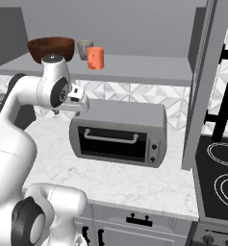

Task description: Gather all objects into one cabinet and sort the glasses and bowls to opposite sides.

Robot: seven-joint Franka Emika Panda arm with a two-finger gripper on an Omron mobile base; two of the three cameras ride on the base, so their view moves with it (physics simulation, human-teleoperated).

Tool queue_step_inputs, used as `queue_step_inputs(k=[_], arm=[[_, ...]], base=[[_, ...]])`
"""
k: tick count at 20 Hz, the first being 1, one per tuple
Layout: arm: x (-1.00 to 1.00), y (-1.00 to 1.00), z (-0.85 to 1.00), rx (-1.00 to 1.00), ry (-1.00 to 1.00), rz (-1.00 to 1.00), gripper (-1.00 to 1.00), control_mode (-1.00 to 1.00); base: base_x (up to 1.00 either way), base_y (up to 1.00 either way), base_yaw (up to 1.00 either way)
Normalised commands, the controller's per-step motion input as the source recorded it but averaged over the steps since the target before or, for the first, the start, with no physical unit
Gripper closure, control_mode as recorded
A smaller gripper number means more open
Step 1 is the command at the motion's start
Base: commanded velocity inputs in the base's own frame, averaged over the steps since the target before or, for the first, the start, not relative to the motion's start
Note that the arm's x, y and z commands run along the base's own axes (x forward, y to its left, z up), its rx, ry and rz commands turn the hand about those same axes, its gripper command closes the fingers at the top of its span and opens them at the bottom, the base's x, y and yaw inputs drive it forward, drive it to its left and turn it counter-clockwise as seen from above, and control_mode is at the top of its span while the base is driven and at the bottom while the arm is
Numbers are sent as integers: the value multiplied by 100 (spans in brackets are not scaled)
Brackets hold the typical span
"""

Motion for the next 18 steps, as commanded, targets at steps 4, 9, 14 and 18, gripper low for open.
queue_step_inputs(k=[4, 9, 14, 18], arm=[[0, 0, 0, 0, 0, 0, -100, 100], [0, 0, 0, 0, 0, 0, -100, 100], [0, 0, 0, 0, 0, 0, -100, 100], [0, 0, 0, 0, 0, 0, -100, 100]], base=[[-18, 0, -14], [-94, -7, -49], [-64, -8, -28], [3, 0, -49]])
